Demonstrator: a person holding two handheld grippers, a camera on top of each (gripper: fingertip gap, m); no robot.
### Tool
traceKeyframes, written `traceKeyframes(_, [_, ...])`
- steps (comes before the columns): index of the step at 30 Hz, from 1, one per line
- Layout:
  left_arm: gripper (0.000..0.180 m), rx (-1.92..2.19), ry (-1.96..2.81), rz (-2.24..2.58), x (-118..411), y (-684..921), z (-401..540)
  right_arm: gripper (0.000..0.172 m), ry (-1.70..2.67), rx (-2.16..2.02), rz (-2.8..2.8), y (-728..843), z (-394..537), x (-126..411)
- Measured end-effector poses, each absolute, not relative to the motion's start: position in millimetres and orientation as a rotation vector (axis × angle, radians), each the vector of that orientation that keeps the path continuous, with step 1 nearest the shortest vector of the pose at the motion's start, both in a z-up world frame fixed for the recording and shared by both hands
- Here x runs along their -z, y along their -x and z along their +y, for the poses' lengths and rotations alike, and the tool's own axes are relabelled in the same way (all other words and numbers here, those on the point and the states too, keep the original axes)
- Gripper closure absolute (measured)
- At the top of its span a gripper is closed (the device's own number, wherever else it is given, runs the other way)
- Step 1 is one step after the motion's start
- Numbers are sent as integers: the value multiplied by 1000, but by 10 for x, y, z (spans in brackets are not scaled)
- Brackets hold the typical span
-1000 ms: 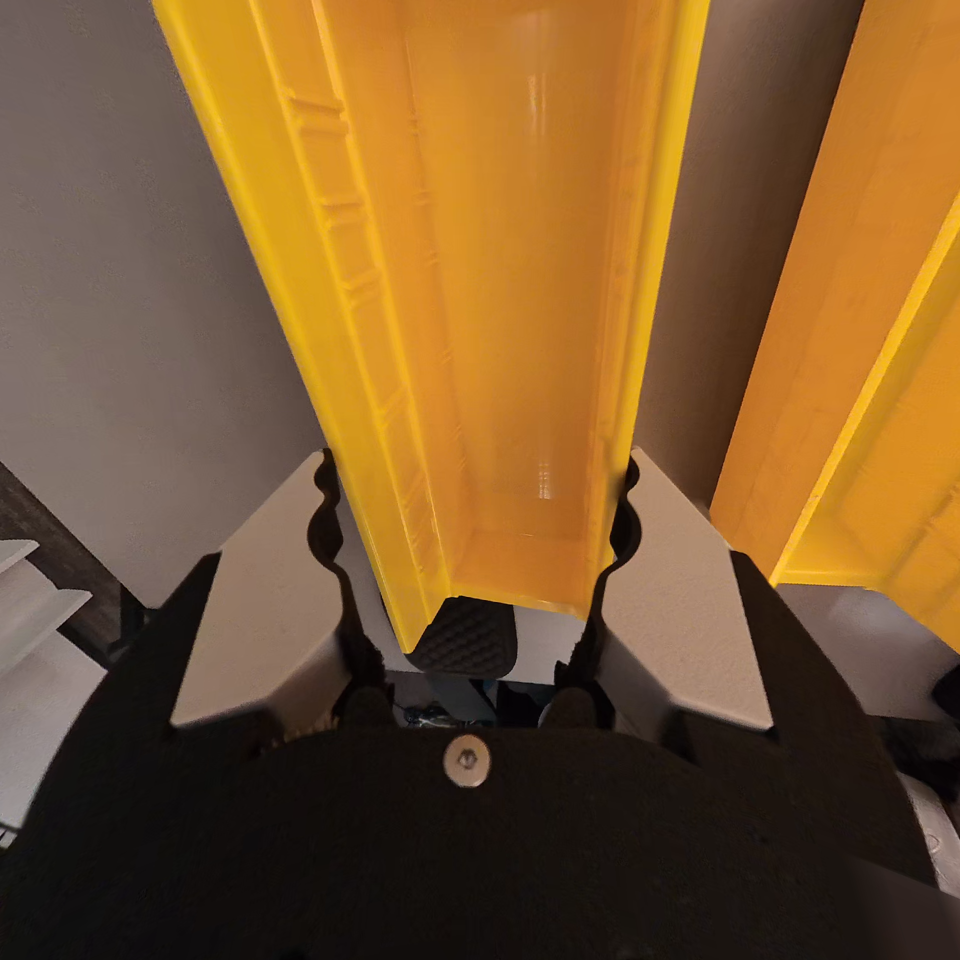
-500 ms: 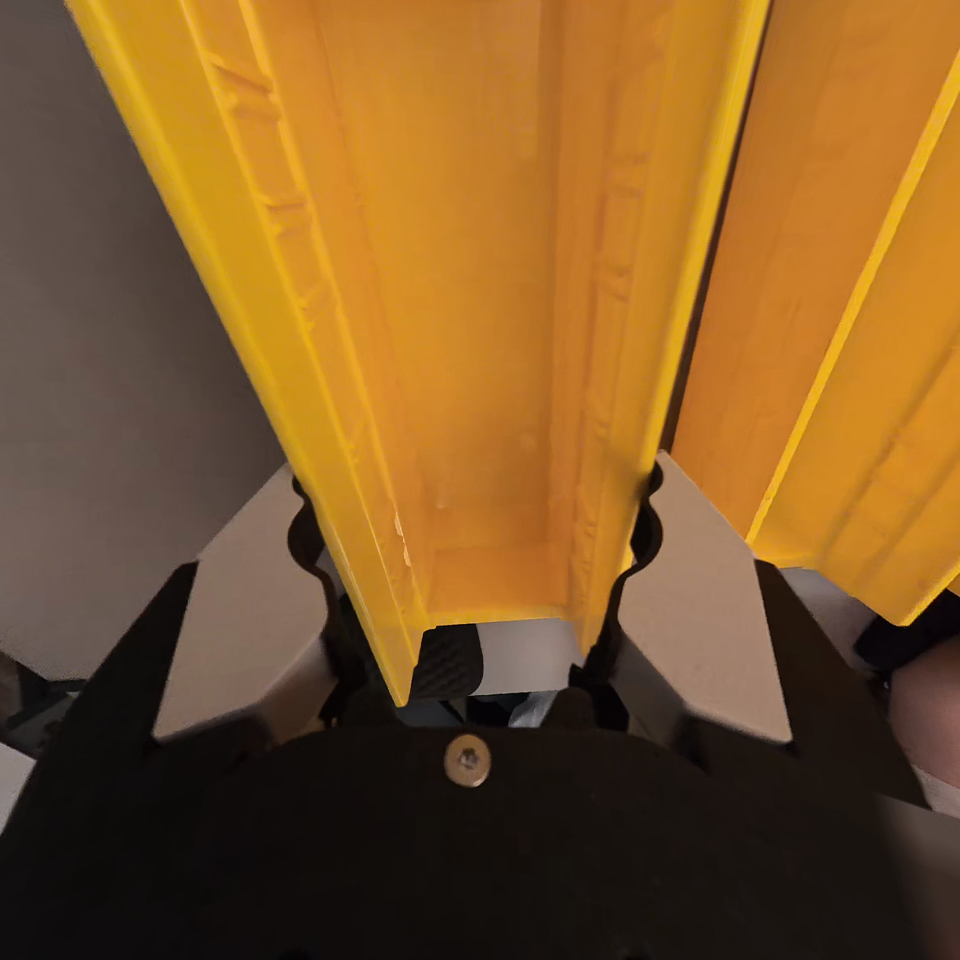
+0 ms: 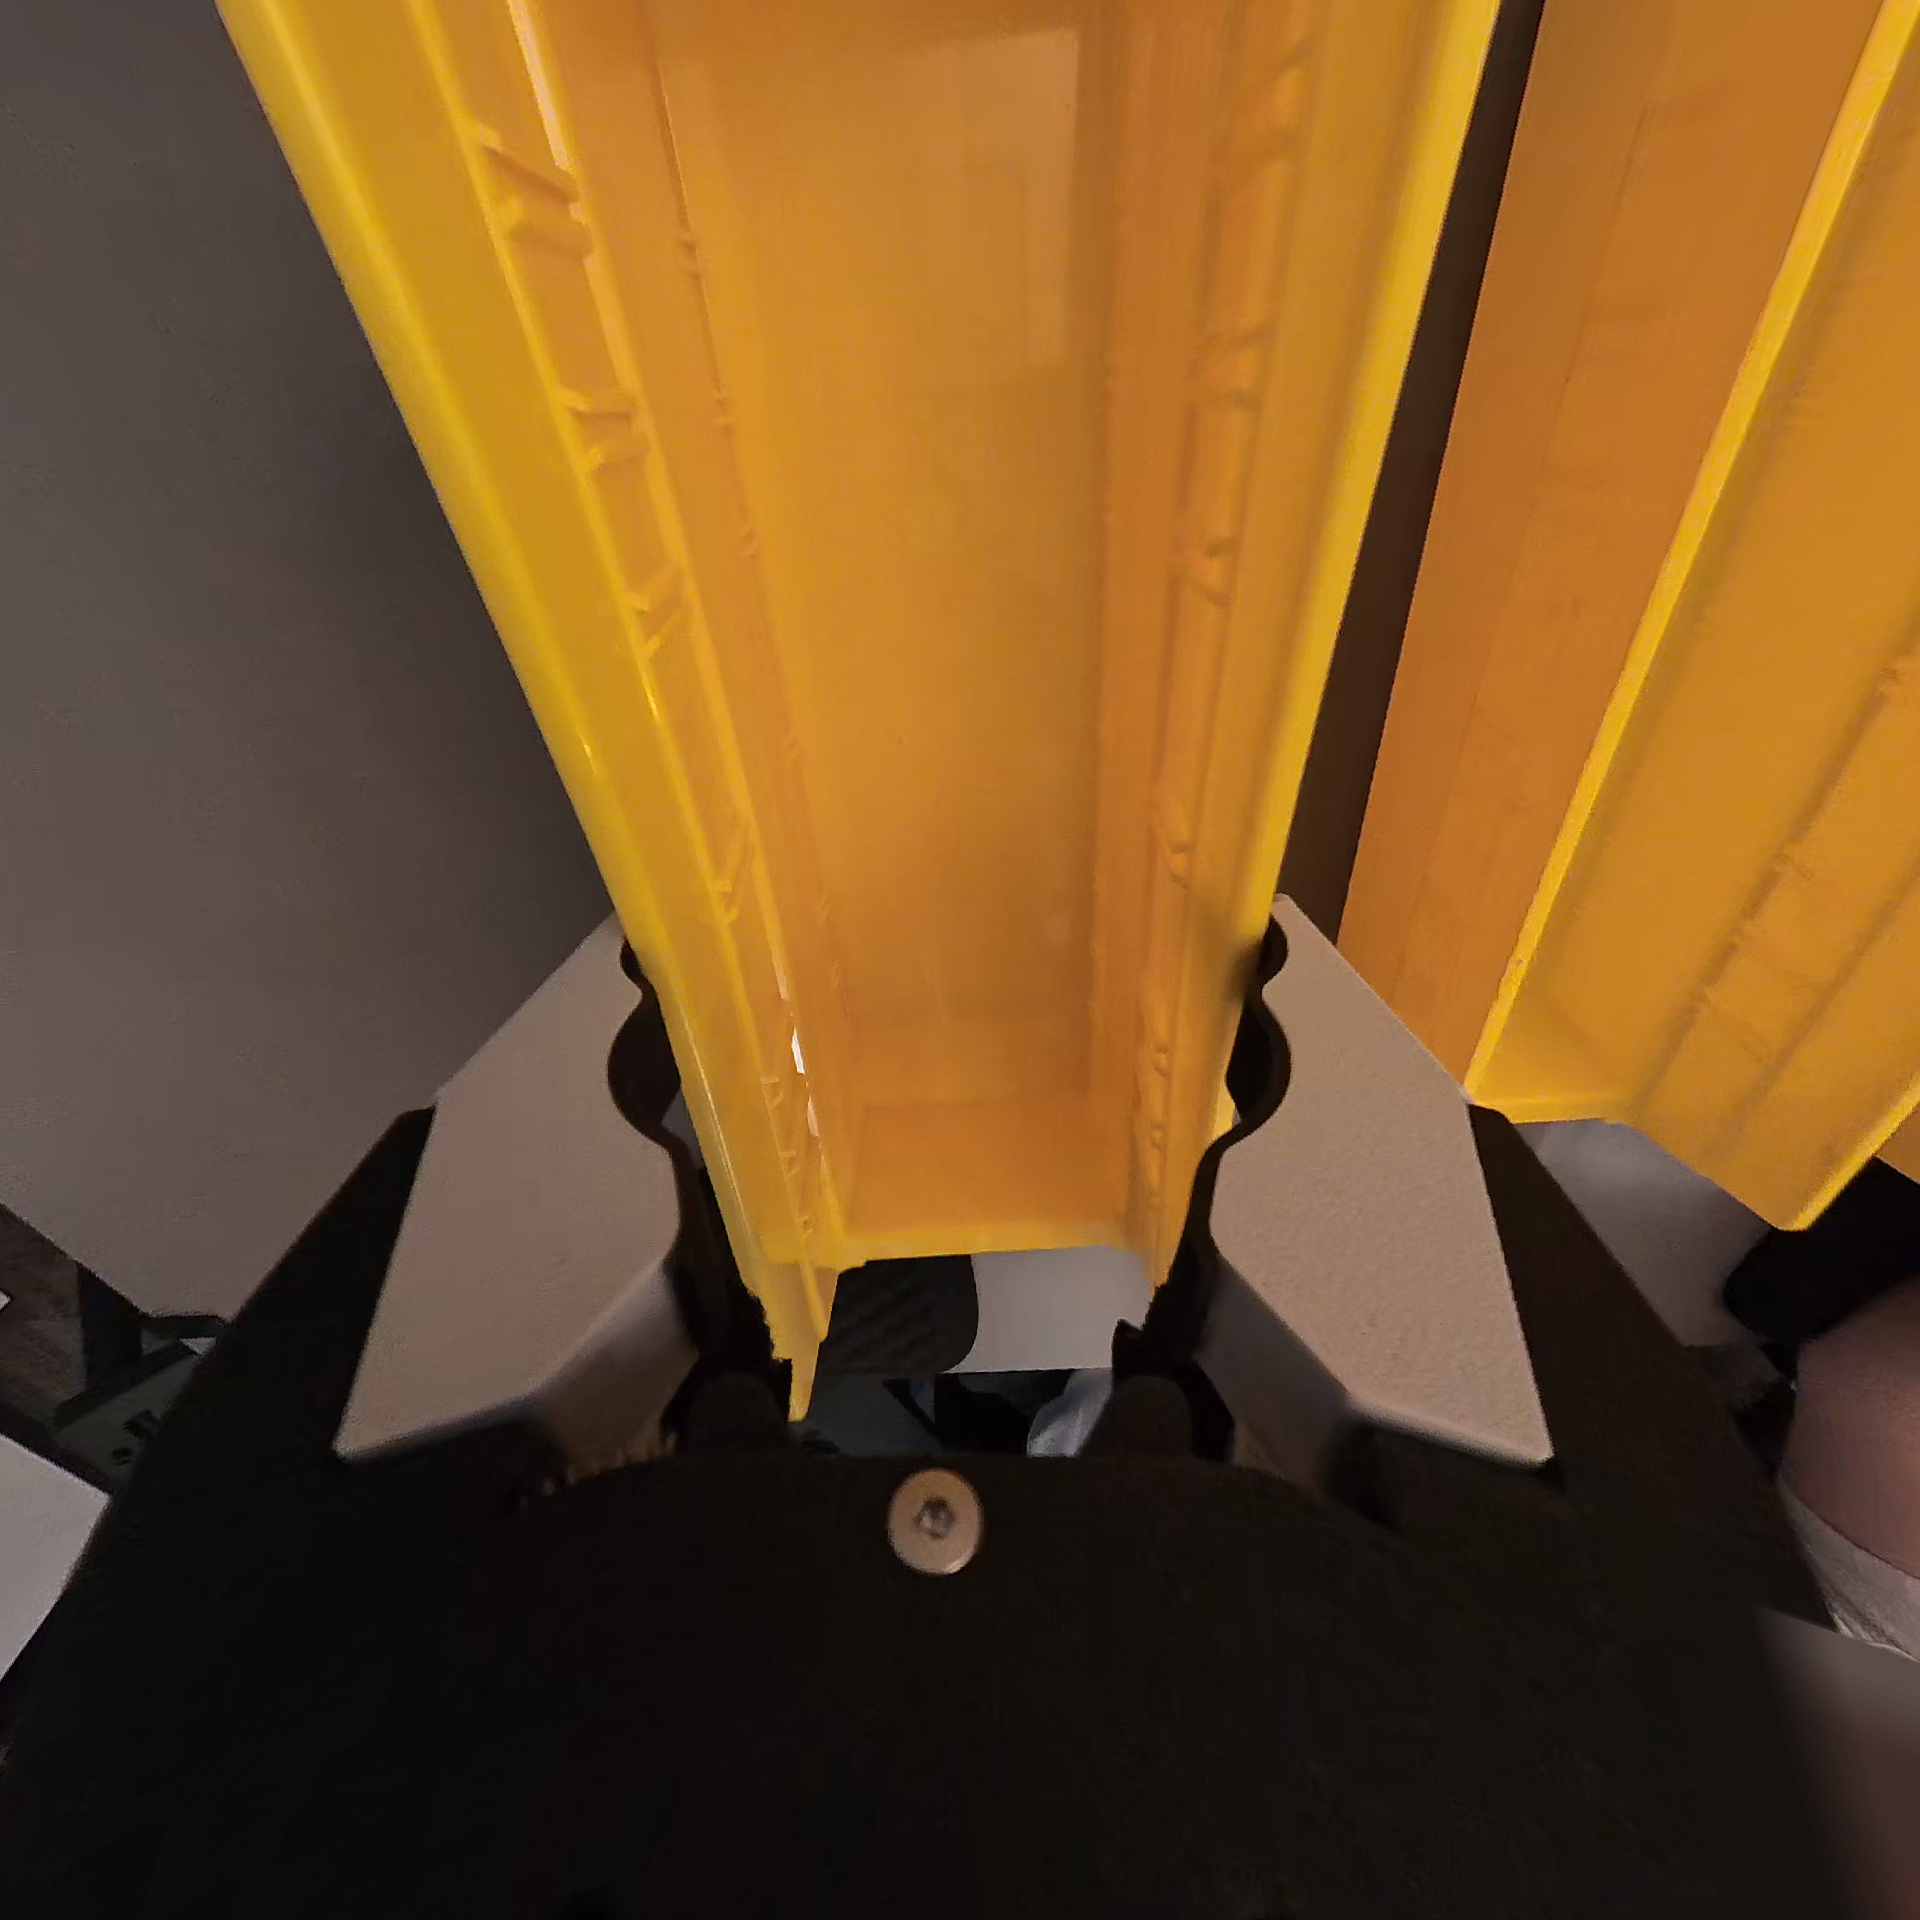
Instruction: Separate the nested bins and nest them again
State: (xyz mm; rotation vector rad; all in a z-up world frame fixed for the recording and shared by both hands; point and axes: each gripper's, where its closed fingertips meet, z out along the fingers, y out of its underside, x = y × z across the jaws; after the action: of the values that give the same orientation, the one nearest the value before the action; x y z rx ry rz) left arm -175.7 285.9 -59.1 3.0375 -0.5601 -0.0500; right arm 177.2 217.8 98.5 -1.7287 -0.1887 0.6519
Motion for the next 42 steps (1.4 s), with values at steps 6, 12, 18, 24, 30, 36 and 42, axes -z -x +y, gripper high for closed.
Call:
traceKeyframes(6, [69,43,-3053,-556,480,1750,2873,70,1729,-655,-187,-1775,2177,-984])
traceKeyframes(12, [69,27,-3086,-561,178,1745,2895,70,1739,-651,-188,-1775,2187,-960])
traceKeyframes(18, [69,-39,-3160,-617,-444,1855,2942,70,1754,-629,-195,-1763,2198,-934])
traceKeyframes(24, [68,-3,-3261,-669,-802,2398,3077,71,1774,-599,-205,-1747,2221,-897])
traceKeyframes(30, [70,99,-3298,-503,-313,3116,3227,71,1791,-563,-212,-1731,2244,-870])
traceKeyframes(36, [70,100,-3234,-462,391,3531,3274,71,1828,-505,-235,-1699,2284,-800])
traceKeyframes(42, [69,73,-3186,-471,797,3670,3300,71,1862,-461,-255,-1660,2334,-722])
